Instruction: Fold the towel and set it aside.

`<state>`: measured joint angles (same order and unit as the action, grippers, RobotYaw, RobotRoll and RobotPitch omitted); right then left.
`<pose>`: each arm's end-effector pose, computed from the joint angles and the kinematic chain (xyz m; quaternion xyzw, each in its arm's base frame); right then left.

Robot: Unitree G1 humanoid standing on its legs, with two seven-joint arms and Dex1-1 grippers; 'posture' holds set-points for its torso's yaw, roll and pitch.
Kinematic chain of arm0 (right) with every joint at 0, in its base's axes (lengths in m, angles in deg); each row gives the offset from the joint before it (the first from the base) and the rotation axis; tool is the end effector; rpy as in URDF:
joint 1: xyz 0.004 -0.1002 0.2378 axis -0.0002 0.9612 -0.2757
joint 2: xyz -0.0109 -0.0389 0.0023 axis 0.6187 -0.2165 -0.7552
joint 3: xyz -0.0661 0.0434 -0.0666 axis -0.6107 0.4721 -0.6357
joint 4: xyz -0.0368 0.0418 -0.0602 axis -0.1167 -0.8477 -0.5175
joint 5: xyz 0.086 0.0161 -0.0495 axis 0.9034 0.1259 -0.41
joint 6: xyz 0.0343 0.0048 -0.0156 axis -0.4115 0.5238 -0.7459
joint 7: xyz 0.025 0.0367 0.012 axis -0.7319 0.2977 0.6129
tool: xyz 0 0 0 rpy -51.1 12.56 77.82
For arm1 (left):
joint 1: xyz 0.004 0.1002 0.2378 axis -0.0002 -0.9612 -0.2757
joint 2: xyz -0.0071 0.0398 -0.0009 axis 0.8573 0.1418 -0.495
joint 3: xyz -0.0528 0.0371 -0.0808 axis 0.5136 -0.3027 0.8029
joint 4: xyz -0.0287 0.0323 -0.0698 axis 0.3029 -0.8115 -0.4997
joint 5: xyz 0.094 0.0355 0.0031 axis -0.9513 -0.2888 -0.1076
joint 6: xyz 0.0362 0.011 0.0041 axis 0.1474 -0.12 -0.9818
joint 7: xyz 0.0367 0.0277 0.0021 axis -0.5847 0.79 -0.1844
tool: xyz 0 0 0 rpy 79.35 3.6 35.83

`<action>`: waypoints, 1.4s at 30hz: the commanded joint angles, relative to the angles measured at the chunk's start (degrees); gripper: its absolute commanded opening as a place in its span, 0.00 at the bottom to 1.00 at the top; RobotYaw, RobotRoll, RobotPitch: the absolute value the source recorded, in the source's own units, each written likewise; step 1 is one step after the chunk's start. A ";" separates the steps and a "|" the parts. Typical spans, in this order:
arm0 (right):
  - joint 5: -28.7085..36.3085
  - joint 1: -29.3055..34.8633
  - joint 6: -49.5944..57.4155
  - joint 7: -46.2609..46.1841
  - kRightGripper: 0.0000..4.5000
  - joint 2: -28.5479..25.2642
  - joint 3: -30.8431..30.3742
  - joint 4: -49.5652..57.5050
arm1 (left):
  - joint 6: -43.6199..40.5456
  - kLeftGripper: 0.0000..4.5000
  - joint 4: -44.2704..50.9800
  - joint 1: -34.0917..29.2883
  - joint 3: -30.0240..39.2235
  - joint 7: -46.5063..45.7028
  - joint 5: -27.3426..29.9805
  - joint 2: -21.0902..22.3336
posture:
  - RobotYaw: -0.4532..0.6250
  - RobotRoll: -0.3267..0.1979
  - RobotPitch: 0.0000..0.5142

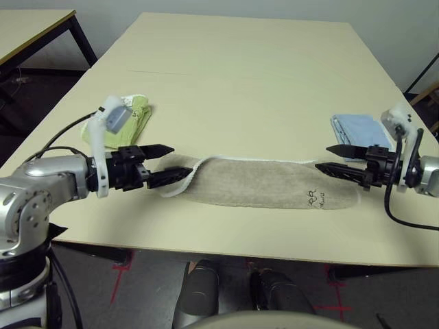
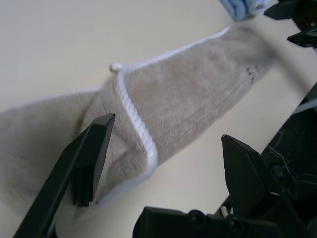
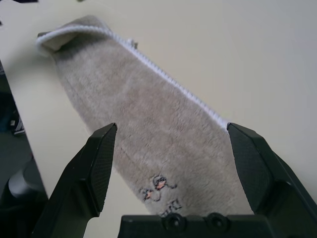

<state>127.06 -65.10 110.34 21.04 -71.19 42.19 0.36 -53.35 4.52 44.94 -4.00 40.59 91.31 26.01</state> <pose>0.2218 -0.2795 0.1801 -0.0151 0.1828 0.4473 0.8754 0.1920 0.2509 0.2070 0.0447 0.2311 -0.4109 0.8807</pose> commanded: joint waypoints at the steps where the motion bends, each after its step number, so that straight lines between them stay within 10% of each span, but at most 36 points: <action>1: -1.82 2.43 -2.39 -1.39 0.99 -0.10 -0.82 1.96 | 4.13 1.00 2.52 -5.97 -1.85 -2.81 -3.21 2.02 | 0.59 0.62 0.28; 14: 0.18 4.16 -3.10 -1.15 0.86 1.06 -0.26 1.89 | 9.36 1.00 4.01 -4.18 -1.46 -12.01 5.21 -12.20 | 0.59 0.62 0.27; 24: 1.61 3.40 -1.90 -1.68 0.01 3.98 -2.98 3.19 | 8.06 0.24 1.24 0.46 -11.33 -14.51 10.56 -14.89 | 0.59 0.62 0.26; 27: 0.79 3.00 -2.44 -2.36 0.00 5.56 -5.21 3.21 | 11.89 0.00 -3.51 -0.48 -18.23 -12.45 4.91 -12.12 | 0.58 0.62 0.28; 33: -2.90 4.31 -5.68 -4.40 0.00 7.68 -7.91 0.92 | 21.88 0.00 -10.45 -3.91 -24.87 -12.06 -6.39 -9.36 | 0.56 0.62 0.27; 42: -12.39 6.27 -14.86 -6.75 0.00 9.70 -12.89 -5.66 | 29.17 0.00 -15.29 -9.14 -15.94 -13.17 -11.10 -7.55 | 0.56 0.62 0.26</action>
<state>116.77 -58.86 97.11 14.70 -61.69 30.53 -3.87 -24.91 -9.82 36.75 -20.95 26.82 80.73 18.00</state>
